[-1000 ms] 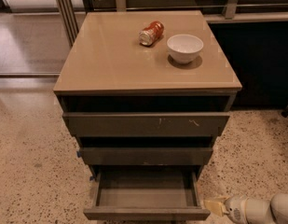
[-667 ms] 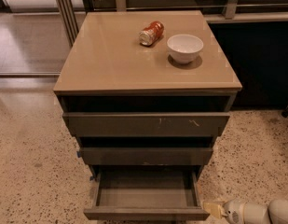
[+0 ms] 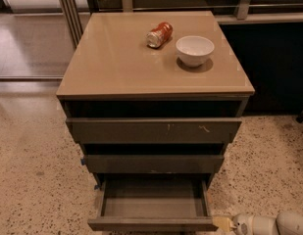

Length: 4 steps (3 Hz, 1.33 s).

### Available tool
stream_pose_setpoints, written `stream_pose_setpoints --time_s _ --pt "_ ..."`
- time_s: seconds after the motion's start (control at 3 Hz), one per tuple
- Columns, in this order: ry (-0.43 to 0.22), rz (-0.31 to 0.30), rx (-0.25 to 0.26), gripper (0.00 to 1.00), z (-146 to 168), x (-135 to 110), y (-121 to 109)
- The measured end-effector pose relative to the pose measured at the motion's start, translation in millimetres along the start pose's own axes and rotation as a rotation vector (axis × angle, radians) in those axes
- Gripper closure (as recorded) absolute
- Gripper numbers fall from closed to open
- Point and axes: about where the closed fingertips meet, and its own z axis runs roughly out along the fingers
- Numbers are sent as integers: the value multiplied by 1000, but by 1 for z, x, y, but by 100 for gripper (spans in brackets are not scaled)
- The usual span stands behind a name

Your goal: Close bottom drawer

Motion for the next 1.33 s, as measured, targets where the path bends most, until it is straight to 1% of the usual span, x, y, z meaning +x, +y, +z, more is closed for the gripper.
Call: stream_pose_setpoints --time_s 0.33,0.67,1.0,1.33 --pt "30 79 -9 100 20 14 -31" --pt "30 79 -8 100 20 14 -32" --pt "27 119 -7 100 26 21 -41" --pt "24 147 -23 100 39 28 -56"
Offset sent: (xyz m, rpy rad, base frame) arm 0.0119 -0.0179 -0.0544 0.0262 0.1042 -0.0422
